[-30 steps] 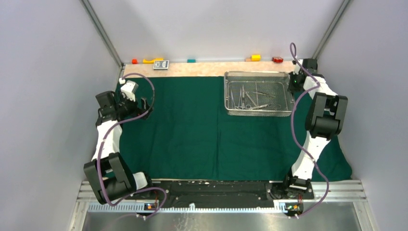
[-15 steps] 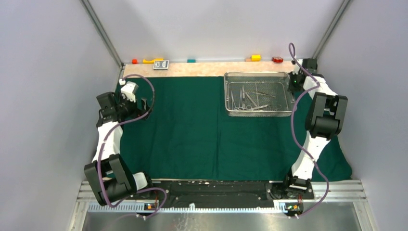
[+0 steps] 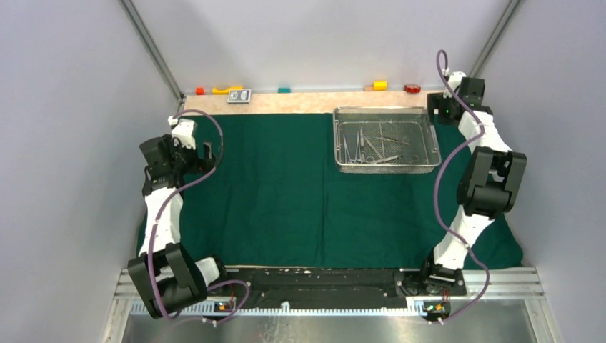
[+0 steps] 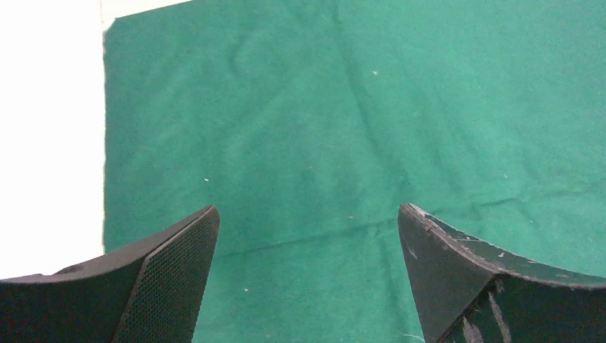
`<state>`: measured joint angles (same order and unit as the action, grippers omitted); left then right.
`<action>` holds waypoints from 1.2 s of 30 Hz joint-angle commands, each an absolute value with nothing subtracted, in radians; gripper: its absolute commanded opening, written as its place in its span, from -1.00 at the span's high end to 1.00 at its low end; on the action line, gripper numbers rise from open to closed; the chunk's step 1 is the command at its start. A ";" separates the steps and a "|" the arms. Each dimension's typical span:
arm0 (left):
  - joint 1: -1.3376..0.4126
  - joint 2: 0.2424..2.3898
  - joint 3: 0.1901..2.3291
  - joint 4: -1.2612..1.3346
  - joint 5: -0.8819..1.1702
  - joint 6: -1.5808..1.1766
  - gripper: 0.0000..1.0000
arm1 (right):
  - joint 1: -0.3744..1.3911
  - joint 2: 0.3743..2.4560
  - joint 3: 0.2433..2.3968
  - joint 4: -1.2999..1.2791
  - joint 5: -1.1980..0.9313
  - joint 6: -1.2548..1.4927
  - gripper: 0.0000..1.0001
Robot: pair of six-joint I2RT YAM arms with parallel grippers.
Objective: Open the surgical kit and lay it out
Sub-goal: Move the container from the surgical kit, then pick up the medical item from the container.
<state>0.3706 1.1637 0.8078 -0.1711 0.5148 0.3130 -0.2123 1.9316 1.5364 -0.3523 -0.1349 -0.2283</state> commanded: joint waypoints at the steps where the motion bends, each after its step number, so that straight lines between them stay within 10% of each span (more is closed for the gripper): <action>1: 0.367 1.112 0.829 -0.089 0.432 0.294 -0.98 | -0.211 1.815 1.588 -0.291 -0.230 -0.185 -0.67; 36: 0.366 1.091 0.727 0.143 0.630 0.194 -0.98 | 0.191 1.699 1.541 -0.352 -0.410 -0.314 -0.64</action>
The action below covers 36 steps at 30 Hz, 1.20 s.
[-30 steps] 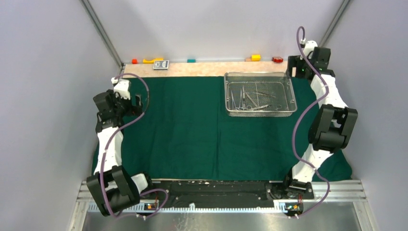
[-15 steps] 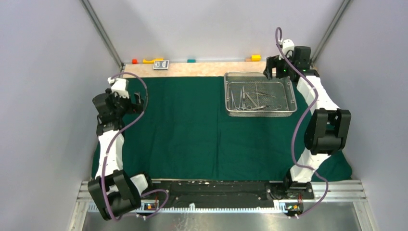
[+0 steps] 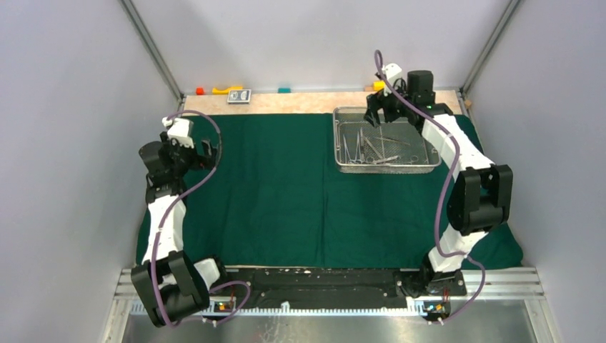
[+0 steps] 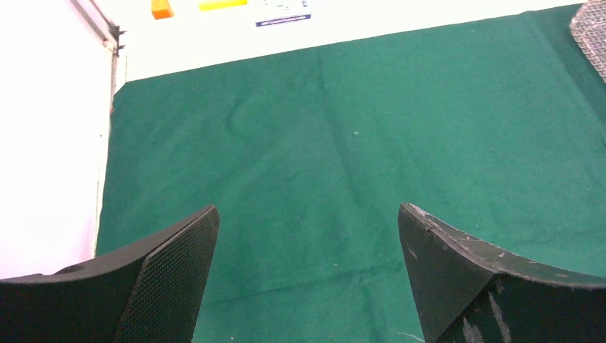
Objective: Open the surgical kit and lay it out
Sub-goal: Pick up the medical item from the container.
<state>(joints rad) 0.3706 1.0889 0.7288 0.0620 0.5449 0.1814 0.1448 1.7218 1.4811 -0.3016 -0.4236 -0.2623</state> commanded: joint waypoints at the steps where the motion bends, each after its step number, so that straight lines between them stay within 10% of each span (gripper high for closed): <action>1: 0.366 1.094 0.727 0.142 0.648 0.198 -0.98 | 0.208 1.712 1.552 -0.367 -0.386 -0.325 -0.63; 36: 0.265 1.184 0.690 0.244 0.691 0.168 -0.98 | 0.276 2.244 1.878 -0.591 -0.137 -0.176 0.17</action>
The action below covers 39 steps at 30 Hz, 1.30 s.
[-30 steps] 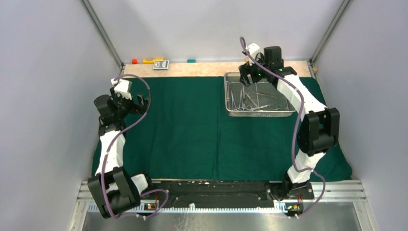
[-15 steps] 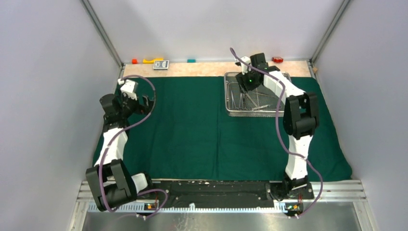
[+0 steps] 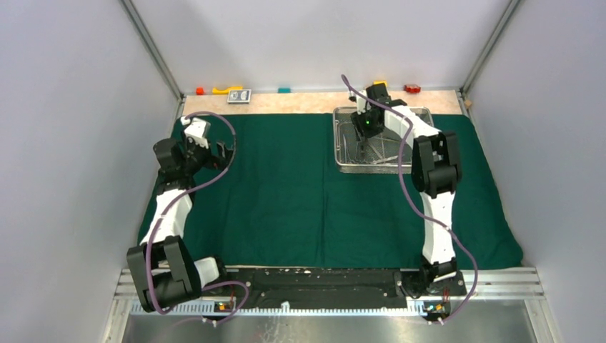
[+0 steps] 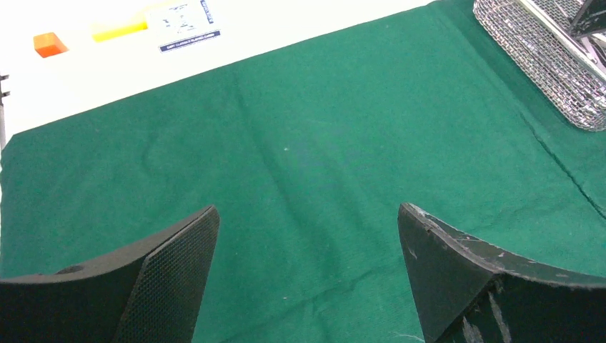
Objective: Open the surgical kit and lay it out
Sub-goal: Pick up the medical item from the container.
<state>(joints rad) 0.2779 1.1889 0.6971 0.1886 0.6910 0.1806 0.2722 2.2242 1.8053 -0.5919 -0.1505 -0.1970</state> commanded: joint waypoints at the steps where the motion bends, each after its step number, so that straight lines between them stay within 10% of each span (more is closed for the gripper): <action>1: 0.263 1.185 0.690 0.244 0.690 0.169 -0.98 | 0.275 2.249 1.881 -0.591 -0.137 -0.176 0.19; 39: 0.201 1.224 0.763 0.205 0.649 0.214 -0.98 | 0.254 2.266 2.037 -0.637 -0.159 -0.137 1.00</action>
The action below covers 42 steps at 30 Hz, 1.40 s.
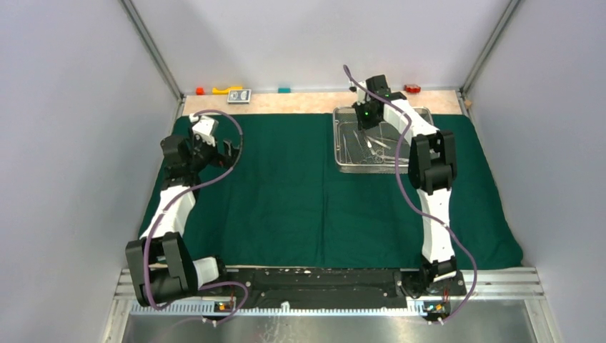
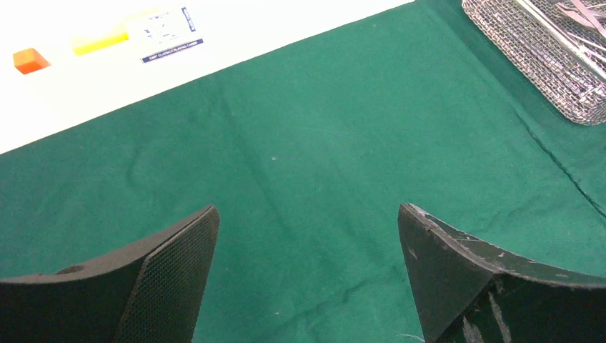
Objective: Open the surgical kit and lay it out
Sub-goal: Pick up the medical item from the container.
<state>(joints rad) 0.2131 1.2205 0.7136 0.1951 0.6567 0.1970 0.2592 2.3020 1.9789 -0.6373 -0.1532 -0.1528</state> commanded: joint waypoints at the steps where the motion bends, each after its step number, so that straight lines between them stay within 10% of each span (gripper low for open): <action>1: 0.197 1.224 0.766 0.203 0.648 0.215 -0.98 | 0.254 2.265 2.041 -0.639 -0.160 -0.137 1.00; 42: 0.057 1.313 0.837 0.212 0.584 0.205 -0.98 | 0.183 2.208 2.149 -0.692 -0.154 -0.099 1.00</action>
